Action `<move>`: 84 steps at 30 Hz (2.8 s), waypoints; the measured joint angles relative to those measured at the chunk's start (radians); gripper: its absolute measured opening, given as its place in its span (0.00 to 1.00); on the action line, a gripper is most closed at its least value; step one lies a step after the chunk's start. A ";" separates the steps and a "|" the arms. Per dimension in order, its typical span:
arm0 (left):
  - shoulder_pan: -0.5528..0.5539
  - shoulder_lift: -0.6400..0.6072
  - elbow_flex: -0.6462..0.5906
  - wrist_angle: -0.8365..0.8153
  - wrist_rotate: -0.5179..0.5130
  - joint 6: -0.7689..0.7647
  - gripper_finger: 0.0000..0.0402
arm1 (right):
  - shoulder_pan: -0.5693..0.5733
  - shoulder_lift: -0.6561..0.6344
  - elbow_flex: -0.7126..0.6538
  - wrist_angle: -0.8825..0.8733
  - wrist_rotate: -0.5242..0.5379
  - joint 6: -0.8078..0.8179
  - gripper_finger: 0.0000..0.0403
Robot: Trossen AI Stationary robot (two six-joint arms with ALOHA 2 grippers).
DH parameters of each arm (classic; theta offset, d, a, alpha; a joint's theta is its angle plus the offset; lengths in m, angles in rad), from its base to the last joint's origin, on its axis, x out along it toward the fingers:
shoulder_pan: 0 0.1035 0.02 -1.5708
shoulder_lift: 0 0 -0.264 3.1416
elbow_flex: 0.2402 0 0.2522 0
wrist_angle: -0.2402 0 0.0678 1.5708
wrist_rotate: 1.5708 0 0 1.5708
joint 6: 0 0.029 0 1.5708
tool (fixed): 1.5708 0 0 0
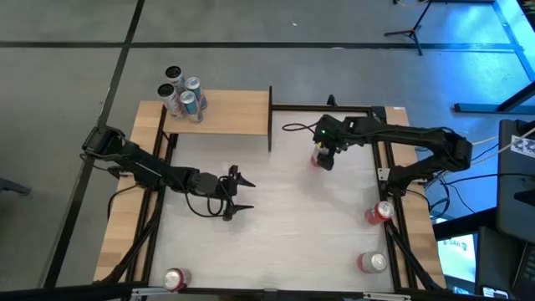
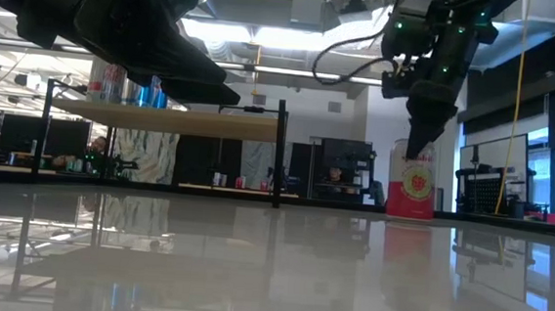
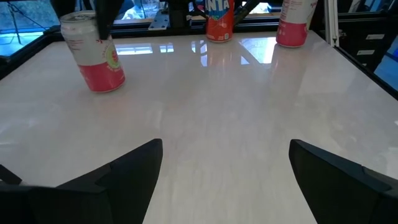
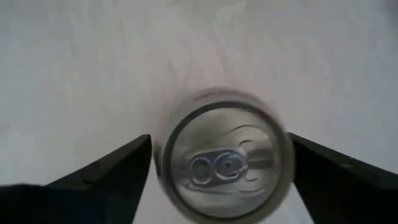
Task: Place canned beverage on shelf
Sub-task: Put the top pink white soda can on the shelf
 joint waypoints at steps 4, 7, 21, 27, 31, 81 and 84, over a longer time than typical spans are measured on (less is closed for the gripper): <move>0.000 0.000 0.000 0.000 0.000 0.000 0.85 | 0.001 0.003 0.001 -0.010 -0.016 0.001 0.98; 0.000 0.000 0.000 0.000 0.000 0.000 0.85 | 0.001 0.008 0.001 -0.025 -0.014 0.003 0.95; 0.000 0.000 0.000 0.000 0.000 0.000 0.85 | 0.000 0.006 0.003 0.011 0.008 0.003 0.81; 0.000 0.000 0.000 0.000 0.000 0.000 0.85 | 0.000 0.000 -0.021 0.033 0.012 0.004 0.72; 0.000 0.000 0.000 0.001 0.000 0.000 0.85 | 0.024 -0.002 -0.024 0.049 0.012 0.004 0.71; 0.000 0.000 -0.001 0.051 -0.008 0.018 0.85 | 0.309 0.350 0.394 0.065 -0.054 -0.003 0.98; 0.000 0.000 -0.001 0.051 -0.008 0.018 0.85 | 0.309 0.313 0.411 0.007 -0.054 -0.003 0.97</move>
